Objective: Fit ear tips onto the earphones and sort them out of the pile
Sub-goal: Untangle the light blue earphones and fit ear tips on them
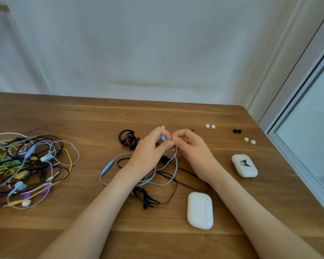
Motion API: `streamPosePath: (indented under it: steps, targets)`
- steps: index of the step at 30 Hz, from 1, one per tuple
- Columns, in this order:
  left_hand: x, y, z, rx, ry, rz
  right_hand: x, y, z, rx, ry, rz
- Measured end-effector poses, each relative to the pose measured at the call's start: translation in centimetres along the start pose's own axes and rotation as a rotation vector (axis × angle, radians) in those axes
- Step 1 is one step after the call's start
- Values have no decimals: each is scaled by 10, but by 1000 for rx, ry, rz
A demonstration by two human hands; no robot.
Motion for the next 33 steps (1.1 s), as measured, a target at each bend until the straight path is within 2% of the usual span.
streamPosePath:
  steps: [4, 9, 14, 18, 23, 33]
  targets:
    - [0, -3, 1, -60, 26, 42, -1, -1, 3, -12, -51, -23]
    - [-4, -1, 3, -1, 85, -95, 0, -6, 6, -117, -4, -23]
    - [1, 9, 5, 59, -44, -119, 2, -12, 6, -162, -13, -34]
    - [2, 8, 5, 52, -80, -10, 5, -15, 7, -191, -9, 20]
    - [2, 0, 1, 8, -92, 97, -2, -9, 3, -125, 102, -109]
    - [5, -1, -1, -24, -113, 79, -5, -2, 2, 20, 82, -338]
Point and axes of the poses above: each hand's wrist, its own z-axis away from the middle knuckle, its own x-axis out of the palm, y = z × x, the point moved 5 cm from there along -z, towards the middle knuckle, and after that the axes turned 8 degrees about -x, right-handed, at the moved point
